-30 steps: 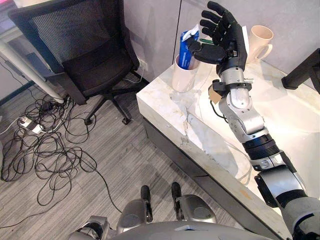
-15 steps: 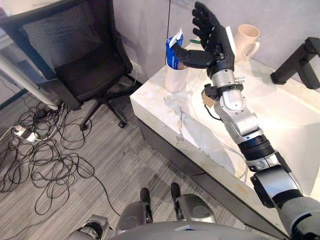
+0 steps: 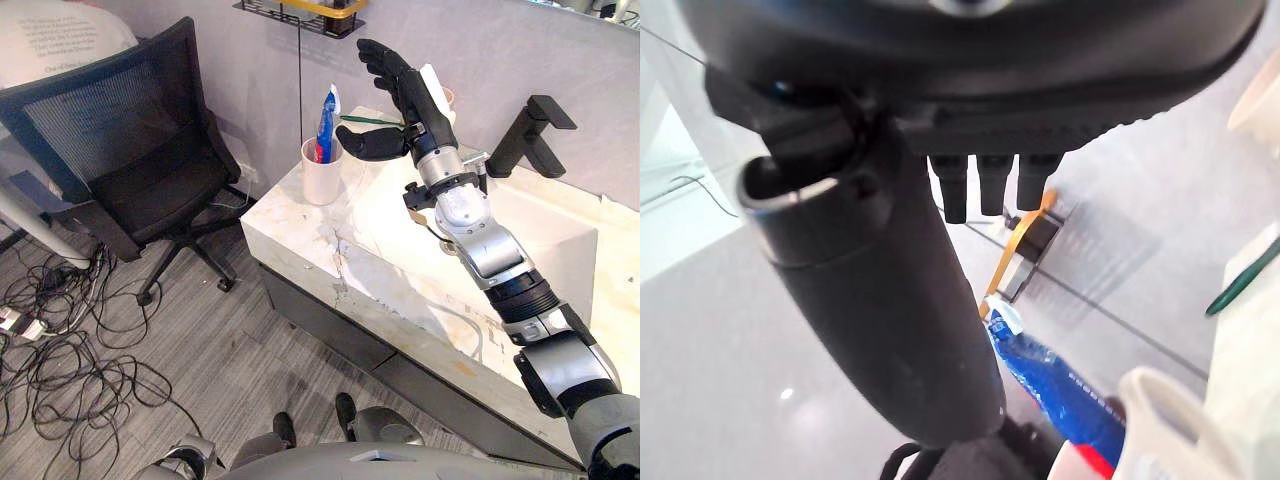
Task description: Organize the bathroom.
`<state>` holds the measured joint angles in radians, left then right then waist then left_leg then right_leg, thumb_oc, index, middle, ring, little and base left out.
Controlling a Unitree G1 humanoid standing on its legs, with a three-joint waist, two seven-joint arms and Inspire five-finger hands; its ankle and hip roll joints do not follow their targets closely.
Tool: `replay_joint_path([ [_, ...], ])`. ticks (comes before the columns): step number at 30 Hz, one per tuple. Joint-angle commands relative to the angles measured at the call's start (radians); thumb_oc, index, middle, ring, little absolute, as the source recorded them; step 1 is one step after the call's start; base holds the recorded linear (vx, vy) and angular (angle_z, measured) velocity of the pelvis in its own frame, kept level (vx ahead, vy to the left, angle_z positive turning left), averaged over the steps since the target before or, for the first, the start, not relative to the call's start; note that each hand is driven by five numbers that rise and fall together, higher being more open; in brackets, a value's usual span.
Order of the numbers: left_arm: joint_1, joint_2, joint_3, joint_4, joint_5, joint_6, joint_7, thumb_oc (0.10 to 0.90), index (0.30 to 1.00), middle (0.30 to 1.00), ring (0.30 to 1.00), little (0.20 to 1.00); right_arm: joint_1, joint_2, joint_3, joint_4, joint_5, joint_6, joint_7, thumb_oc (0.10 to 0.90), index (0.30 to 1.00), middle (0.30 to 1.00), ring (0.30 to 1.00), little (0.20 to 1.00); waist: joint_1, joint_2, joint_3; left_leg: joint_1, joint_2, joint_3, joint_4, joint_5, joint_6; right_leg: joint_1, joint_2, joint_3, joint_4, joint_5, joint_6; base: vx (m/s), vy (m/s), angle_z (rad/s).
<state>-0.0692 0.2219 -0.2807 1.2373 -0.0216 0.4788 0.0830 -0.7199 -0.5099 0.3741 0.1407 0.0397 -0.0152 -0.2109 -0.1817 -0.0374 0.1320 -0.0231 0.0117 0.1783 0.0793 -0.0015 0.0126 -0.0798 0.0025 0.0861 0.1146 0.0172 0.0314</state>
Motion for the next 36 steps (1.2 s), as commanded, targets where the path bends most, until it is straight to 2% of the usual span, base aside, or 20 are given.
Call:
replay_joint_path([
  [1, 0.022, 0.003, -0.018, 0.047, 0.017, -0.022, -0.003, 0.8, 0.9, 0.9, 0.9, 0.9, -0.144, -0.031, -0.125, -0.042, -0.089, -0.044, -0.133, 0.8, 0.9, 0.9, 0.9, 0.9, -0.004, -0.019, -0.031, 0.051, 0.062, -0.002, 0.08, -0.143, -0.018, -0.012, -0.044, 0.046, 0.087, -0.104, 0.099, -0.07, 0.074, -0.07],
  [3, 0.023, -0.007, -0.017, 0.047, -0.031, -0.048, 0.026, 0.8, 0.9, 0.9, 0.9, 0.9, -0.134, -0.101, -0.207, -0.005, -0.081, -0.007, -0.235, 0.8, 0.9, 0.9, 0.9, 0.9, -0.024, -0.023, -0.034, 0.068, 0.059, 0.006, 0.059, -0.149, -0.013, -0.009, -0.046, 0.058, 0.079, -0.098, 0.113, -0.09, 0.102, -0.17],
  [8, 0.024, -0.012, -0.004, 0.051, -0.081, -0.079, 0.057, 0.8, 0.9, 0.9, 0.9, 0.9, -0.09, -0.191, -0.322, 0.03, -0.054, 0.031, -0.351, 0.8, 0.9, 0.9, 0.9, 0.9, -0.051, -0.025, -0.039, 0.077, 0.054, 0.03, 0.035, -0.15, -0.003, -0.024, -0.043, 0.085, 0.068, -0.077, 0.128, -0.07, 0.053, -0.21],
  [11, 0.02, -0.013, 0.012, 0.056, -0.124, -0.087, 0.075, 0.8, 0.9, 0.9, 0.9, 0.9, -0.006, -0.238, -0.437, 0.047, -0.029, 0.034, -0.447, 0.8, 0.9, 0.9, 0.9, 0.9, -0.083, -0.025, -0.035, 0.087, 0.048, 0.045, 0.023, -0.155, 0.006, -0.026, -0.041, 0.103, 0.062, -0.07, 0.133, -0.07, 0.063, -0.25],
  [13, 0.009, -0.01, 0.03, 0.06, -0.157, -0.078, 0.079, 0.8, 0.9, 0.9, 0.9, 0.9, 0.114, -0.266, -0.573, 0.075, 0.028, 0.0, -0.551, 0.8, 0.9, 0.9, 0.9, 0.9, -0.117, -0.023, -0.03, 0.097, 0.043, 0.053, 0.01, -0.159, 0.013, -0.025, -0.041, 0.111, 0.056, -0.068, 0.14, -0.07, 0.066, -0.25],
  [17, -0.009, -0.002, 0.044, 0.064, -0.193, -0.063, 0.079, 0.8, 0.9, 0.9, 0.9, 0.9, 0.286, -0.266, -0.747, 0.141, 0.12, -0.076, -0.652, 0.8, 0.9, 0.9, 0.9, 0.9, -0.152, -0.022, -0.028, 0.1, 0.04, 0.063, -0.002, -0.162, 0.018, -0.036, -0.039, 0.123, 0.057, -0.063, 0.146, -0.06, 0.038, -0.17],
  [18, -0.016, 0.003, 0.046, 0.066, -0.208, -0.059, 0.075, 0.8, 0.9, 0.9, 0.9, 0.9, 0.357, -0.26, -0.817, 0.185, 0.179, -0.092, -0.727, 0.8, 0.9, 0.9, 0.9, 0.9, -0.166, -0.02, -0.027, 0.1, 0.038, 0.068, -0.005, -0.164, 0.021, -0.042, -0.038, 0.128, 0.057, -0.059, 0.148, -0.05, 0.031, -0.13],
  [20, -0.02, 0.004, 0.046, 0.066, -0.217, -0.054, 0.076, 0.8, 0.9, 0.9, 0.9, 0.9, 0.405, -0.254, -0.859, 0.225, 0.22, -0.132, -0.738, 0.8, 0.9, 0.9, 0.9, 0.9, -0.174, -0.02, -0.027, 0.1, 0.037, 0.07, -0.005, -0.166, 0.022, -0.043, -0.037, 0.132, 0.055, -0.057, 0.148, -0.04, 0.024, -0.14],
  [22, -0.031, 0.005, 0.044, 0.066, -0.228, -0.048, 0.075, 0.8, 0.9, 0.9, 0.9, 0.9, 0.542, -0.235, -0.968, 0.321, 0.352, -0.194, -0.76, 0.8, 0.9, 0.9, 0.9, 0.9, -0.192, -0.02, -0.026, 0.1, 0.033, 0.078, -0.012, -0.165, 0.024, -0.045, -0.037, 0.139, 0.044, -0.048, 0.15, -0.05, 0.029, -0.14],
  [26, -0.035, 0.005, 0.048, 0.073, -0.226, -0.053, 0.073, 0.8, 0.9, 0.9, 0.9, 0.9, 0.588, -0.218, -1.002, 0.375, 0.413, -0.227, -0.781, 0.8, 0.9, 0.9, 0.9, 0.9, -0.199, -0.021, -0.027, 0.098, 0.031, 0.081, -0.013, -0.164, 0.023, -0.046, -0.036, 0.142, 0.039, -0.044, 0.149, -0.02, 0.009, -0.13],
  [27, -0.043, 0.0, 0.051, 0.089, -0.21, -0.068, 0.074, 0.8, 0.9, 0.9, 0.9, 0.9, 0.637, -0.187, -1.04, 0.46, 0.536, -0.258, -0.833, 0.8, 0.9, 0.9, 0.9, 0.9, -0.208, -0.021, -0.033, 0.097, 0.031, 0.083, -0.018, -0.161, 0.019, -0.049, -0.035, 0.143, 0.03, -0.036, 0.147, -0.03, 0.013, -0.29],
  [29, -0.046, -0.001, 0.049, 0.092, -0.205, -0.07, 0.074, 0.8, 0.9, 0.9, 0.9, 0.9, 0.649, -0.177, -1.042, 0.494, 0.548, -0.253, -0.852, 0.8, 0.9, 0.9, 0.9, 0.9, -0.21, -0.021, -0.034, 0.097, 0.031, 0.082, -0.019, -0.16, 0.018, -0.049, -0.035, 0.145, 0.027, -0.033, 0.145, -0.02, 0.008, -0.04],
  [31, -0.053, -0.005, 0.049, 0.103, -0.2, -0.08, 0.078, 0.8, 0.9, 0.9, 0.9, 0.9, 0.666, -0.156, -1.035, 0.56, 0.619, -0.264, -0.864, 0.8, 0.9, 0.9, 0.9, 0.9, -0.211, -0.022, -0.035, 0.098, 0.031, 0.082, -0.024, -0.157, 0.015, -0.049, -0.035, 0.143, 0.023, -0.03, 0.144, -0.01, -0.001, 0.02],
  [36, -0.058, -0.017, 0.053, 0.108, -0.173, -0.096, 0.078, 0.8, 0.9, 0.9, 0.9, 0.9, 0.696, -0.073, -0.996, 0.693, 0.789, -0.209, -0.82, 0.8, 0.9, 0.9, 0.9, 0.9, -0.211, -0.019, -0.035, 0.096, 0.029, 0.077, -0.024, -0.156, 0.011, -0.054, -0.037, 0.143, 0.018, -0.02, 0.142, -0.01, 0.002, 0.02],
])
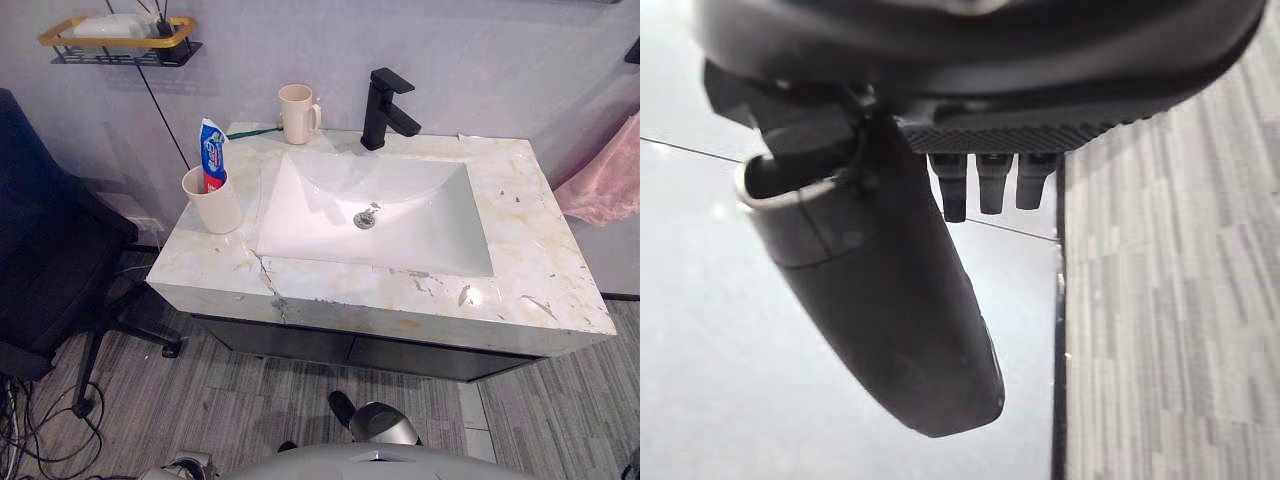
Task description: Organize the bathroom.
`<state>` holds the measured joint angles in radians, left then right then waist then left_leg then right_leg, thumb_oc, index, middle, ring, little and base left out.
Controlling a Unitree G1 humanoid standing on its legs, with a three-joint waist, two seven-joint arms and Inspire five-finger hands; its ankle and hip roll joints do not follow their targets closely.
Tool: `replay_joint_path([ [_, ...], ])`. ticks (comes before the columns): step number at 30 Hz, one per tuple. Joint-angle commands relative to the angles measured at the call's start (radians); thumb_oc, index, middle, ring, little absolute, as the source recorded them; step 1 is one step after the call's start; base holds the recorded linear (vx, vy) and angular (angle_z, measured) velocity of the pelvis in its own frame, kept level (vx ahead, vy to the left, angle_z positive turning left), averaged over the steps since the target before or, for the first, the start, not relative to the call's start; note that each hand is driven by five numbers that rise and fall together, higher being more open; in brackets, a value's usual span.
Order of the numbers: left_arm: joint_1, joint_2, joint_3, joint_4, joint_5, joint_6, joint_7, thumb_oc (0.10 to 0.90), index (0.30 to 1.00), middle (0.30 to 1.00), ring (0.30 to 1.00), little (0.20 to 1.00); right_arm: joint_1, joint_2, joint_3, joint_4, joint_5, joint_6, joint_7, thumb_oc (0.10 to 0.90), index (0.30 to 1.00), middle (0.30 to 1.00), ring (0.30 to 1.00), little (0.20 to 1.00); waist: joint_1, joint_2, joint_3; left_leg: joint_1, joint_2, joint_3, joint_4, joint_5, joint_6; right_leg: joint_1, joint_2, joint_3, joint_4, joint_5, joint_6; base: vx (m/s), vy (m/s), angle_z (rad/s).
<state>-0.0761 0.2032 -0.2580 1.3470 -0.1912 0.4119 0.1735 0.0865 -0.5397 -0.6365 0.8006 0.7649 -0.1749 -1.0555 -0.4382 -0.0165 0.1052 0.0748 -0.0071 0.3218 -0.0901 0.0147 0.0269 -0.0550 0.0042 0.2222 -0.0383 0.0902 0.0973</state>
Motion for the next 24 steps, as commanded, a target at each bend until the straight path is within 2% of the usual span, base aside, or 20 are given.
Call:
replay_joint_path([
  [1, -0.051, -0.001, 0.031, -0.001, 0.0, -0.033, -0.013, 0.8, 0.9, 0.9, 0.9, 0.9, -0.106, -0.025, 0.03, 0.058, 0.101, -0.042, 0.045, 0.8, 0.9, 0.9, 0.9, 0.9, 0.046, -0.039, -0.007, -0.002, 0.048, -0.067, 0.145, -0.171, -0.004, -0.078, -0.04, 0.006, 0.169, -0.091, 0.075, -0.03, 0.013, 0.07],
  [4, -0.048, -0.008, 0.037, 0.0, 0.016, -0.049, -0.016, 0.8, 0.9, 0.9, 0.9, 0.9, -0.101, 0.031, 0.072, 0.124, 0.212, -0.028, 0.112, 0.8, 0.9, 0.9, 0.9, 0.9, 0.052, -0.034, -0.003, -0.002, 0.047, -0.07, 0.144, -0.168, -0.005, -0.077, -0.042, 0.006, 0.163, -0.088, 0.072, -0.02, 0.01, 0.03],
  [5, -0.052, -0.015, 0.042, 0.006, 0.03, -0.066, -0.021, 0.8, 0.9, 0.9, 0.9, 0.9, -0.092, 0.1, 0.126, 0.196, 0.28, -0.013, 0.171, 0.8, 0.9, 0.9, 0.9, 0.9, 0.056, -0.028, -0.002, 0.003, 0.047, -0.071, 0.141, -0.167, -0.006, -0.076, -0.044, 0.005, 0.159, -0.085, 0.071, -0.03, 0.021, 0.07],
  [10, -0.061, -0.028, 0.04, 0.006, 0.026, -0.077, -0.018, 0.8, 0.9, 0.9, 0.9, 0.9, -0.085, 0.18, 0.201, 0.248, 0.341, 0.005, 0.17, 0.8, 0.9, 0.9, 0.9, 0.9, 0.055, -0.017, 0.001, 0.012, 0.046, -0.069, 0.128, -0.163, -0.005, -0.08, -0.045, 0.005, 0.152, -0.074, 0.073, -0.01, 0.006, 0.04],
  [16, -0.072, -0.036, 0.05, 0.003, 0.024, -0.07, -0.019, 0.8, 0.9, 0.9, 0.9, 0.9, -0.076, 0.222, 0.252, 0.294, 0.338, 0.062, 0.306, 0.8, 0.9, 0.9, 0.9, 0.9, 0.051, -0.008, 0.005, 0.023, 0.045, -0.067, 0.123, -0.166, 0.001, -0.086, -0.047, 0.008, 0.155, -0.069, 0.077, 0.0, 0.0, 0.0],
  [17, -0.074, -0.039, 0.049, -0.005, 0.023, -0.071, -0.02, 0.8, 0.9, 0.9, 0.9, 0.9, -0.077, 0.237, 0.3, 0.295, 0.309, 0.143, 0.439, 0.8, 0.9, 0.9, 0.9, 0.9, 0.053, -0.007, 0.006, 0.024, 0.045, -0.066, 0.123, -0.167, 0.003, -0.085, -0.05, 0.006, 0.152, -0.067, 0.077, 0.0, 0.0, 0.0],
  [19, -0.077, -0.043, 0.045, -0.021, 0.015, -0.07, -0.018, 0.8, 0.9, 0.9, 0.9, 0.9, -0.087, 0.249, 0.381, 0.291, 0.217, 0.269, 0.568, 0.8, 0.9, 0.9, 0.9, 0.9, 0.062, -0.006, 0.006, 0.024, 0.045, -0.067, 0.122, -0.165, 0.004, -0.083, -0.051, 0.002, 0.147, -0.065, 0.075, 0.0, 0.0, 0.0],
  [20, -0.078, -0.044, 0.043, -0.025, 0.014, -0.069, -0.015, 0.8, 0.9, 0.9, 0.9, 0.9, -0.09, 0.251, 0.398, 0.29, 0.167, 0.315, 0.63, 0.8, 0.9, 0.9, 0.9, 0.9, 0.064, -0.006, 0.006, 0.025, 0.045, -0.068, 0.122, -0.165, 0.004, -0.082, -0.052, 0.001, 0.145, -0.064, 0.075, 0.0, 0.0, 0.0],
  [21, -0.081, -0.046, 0.041, -0.032, 0.014, -0.072, -0.009, 0.8, 0.9, 0.9, 0.9, 0.9, -0.096, 0.255, 0.459, 0.29, 0.124, 0.356, 0.686, 0.8, 0.9, 0.9, 0.9, 0.9, 0.071, -0.006, 0.006, 0.023, 0.045, -0.069, 0.119, -0.162, 0.004, -0.082, -0.052, -0.002, 0.14, -0.063, 0.073, -0.01, -0.044, 0.01],
  [22, -0.088, -0.047, 0.024, -0.059, 0.023, -0.062, -0.006, 0.8, 0.9, 0.9, 0.9, 0.9, -0.117, 0.271, 0.601, 0.281, -0.125, 0.51, 0.85, 0.8, 0.9, 0.9, 0.9, 0.9, 0.092, -0.008, 0.003, 0.019, 0.046, -0.075, 0.115, -0.155, 0.003, -0.079, -0.053, -0.012, 0.132, -0.062, 0.07, -0.02, -0.051, 0.02],
  [23, -0.09, -0.046, 0.02, -0.063, 0.026, -0.059, -0.004, 0.8, 0.9, 0.9, 0.9, 0.9, -0.122, 0.275, 0.622, 0.279, -0.203, 0.533, 0.889, 0.8, 0.9, 0.9, 0.9, 0.9, 0.095, -0.009, 0.003, 0.018, 0.046, -0.077, 0.115, -0.153, 0.002, -0.078, -0.053, -0.015, 0.131, -0.062, 0.069, -0.02, -0.059, 0.04],
  [24, -0.091, -0.046, 0.013, -0.073, 0.026, -0.053, -0.001, 0.8, 0.9, 0.9, 0.9, 0.9, -0.127, 0.275, 0.664, 0.278, -0.221, 0.54, 0.895, 0.8, 0.9, 0.9, 0.9, 0.9, 0.103, -0.01, 0.0, 0.014, 0.047, -0.074, 0.115, -0.149, 0.0, -0.082, -0.052, -0.016, 0.129, -0.059, 0.068, -0.02, -0.05, 0.06],
])
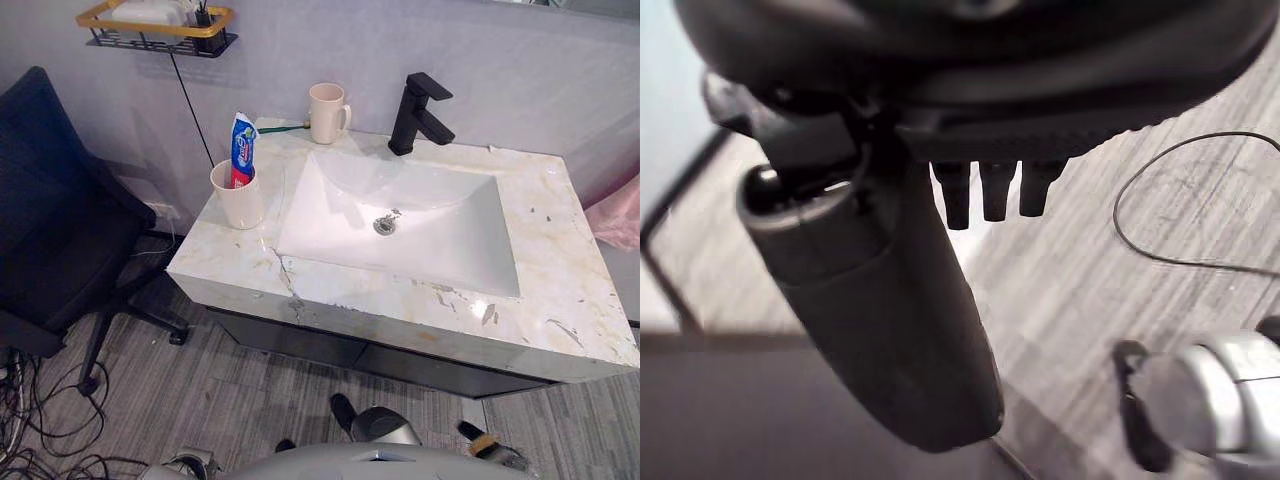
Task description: Organize the bathroom.
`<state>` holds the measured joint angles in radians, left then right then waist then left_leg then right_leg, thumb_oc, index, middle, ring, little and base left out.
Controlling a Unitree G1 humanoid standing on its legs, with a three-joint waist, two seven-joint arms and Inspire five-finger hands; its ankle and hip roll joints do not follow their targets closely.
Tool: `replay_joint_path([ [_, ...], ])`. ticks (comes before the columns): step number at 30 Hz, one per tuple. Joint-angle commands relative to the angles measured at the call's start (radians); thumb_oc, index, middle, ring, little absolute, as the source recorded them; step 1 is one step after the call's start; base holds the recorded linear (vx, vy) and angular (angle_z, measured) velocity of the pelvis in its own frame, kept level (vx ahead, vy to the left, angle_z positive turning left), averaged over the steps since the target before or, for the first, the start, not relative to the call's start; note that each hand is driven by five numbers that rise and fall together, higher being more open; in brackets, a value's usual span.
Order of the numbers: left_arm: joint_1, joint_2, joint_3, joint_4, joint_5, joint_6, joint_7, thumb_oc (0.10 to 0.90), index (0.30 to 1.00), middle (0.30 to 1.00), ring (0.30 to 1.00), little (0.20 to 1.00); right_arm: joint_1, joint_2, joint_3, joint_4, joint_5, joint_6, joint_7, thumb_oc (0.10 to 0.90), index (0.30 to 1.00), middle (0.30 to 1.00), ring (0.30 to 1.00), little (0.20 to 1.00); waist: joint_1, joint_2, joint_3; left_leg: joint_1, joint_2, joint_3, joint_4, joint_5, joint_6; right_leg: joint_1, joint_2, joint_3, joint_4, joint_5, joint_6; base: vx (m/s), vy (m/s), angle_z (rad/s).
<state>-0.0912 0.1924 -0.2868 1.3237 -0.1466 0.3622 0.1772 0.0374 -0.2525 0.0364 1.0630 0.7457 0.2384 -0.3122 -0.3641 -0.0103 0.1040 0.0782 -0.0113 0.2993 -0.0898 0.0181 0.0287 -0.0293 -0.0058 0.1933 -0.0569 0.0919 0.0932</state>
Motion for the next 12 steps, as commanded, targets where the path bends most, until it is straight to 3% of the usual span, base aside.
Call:
replay_joint_path([
  [1, -0.079, -0.037, 0.035, -0.064, -0.018, 0.008, -0.002, 0.8, 0.9, 0.9, 0.9, 0.9, -0.084, -0.014, 0.059, 0.023, -0.263, 0.154, 0.222, 0.8, 0.9, 0.9, 0.9, 0.9, 0.038, -0.019, 0.003, 0.01, 0.052, -0.057, 0.118, -0.154, -0.001, -0.103, -0.044, 0.003, 0.148, -0.066, 0.073, -0.03, -0.056, 0.1],
  [5, -0.08, -0.035, 0.022, -0.086, -0.013, 0.006, -0.001, 0.8, 0.9, 0.9, 0.9, 0.9, -0.099, -0.016, 0.142, 0.021, -0.414, 0.195, 0.332, 0.8, 0.9, 0.9, 0.9, 0.9, 0.062, -0.029, 0.006, 0.011, 0.058, -0.055, 0.119, -0.152, 0.001, -0.103, -0.044, -0.026, 0.153, -0.069, 0.072, -0.02, -0.061, 0.23],
  [12, -0.074, -0.034, 0.013, -0.087, -0.023, 0.014, 0.002, 0.8, 0.9, 0.9, 0.9, 0.9, -0.128, -0.005, 0.158, 0.061, -0.421, 0.201, 0.355, 0.8, 0.9, 0.9, 0.9, 0.9, 0.084, -0.037, 0.005, 0.019, 0.063, -0.049, 0.119, -0.152, 0.004, -0.091, -0.045, -0.056, 0.155, -0.075, 0.071, 0.0, -0.029, 0.06],
])
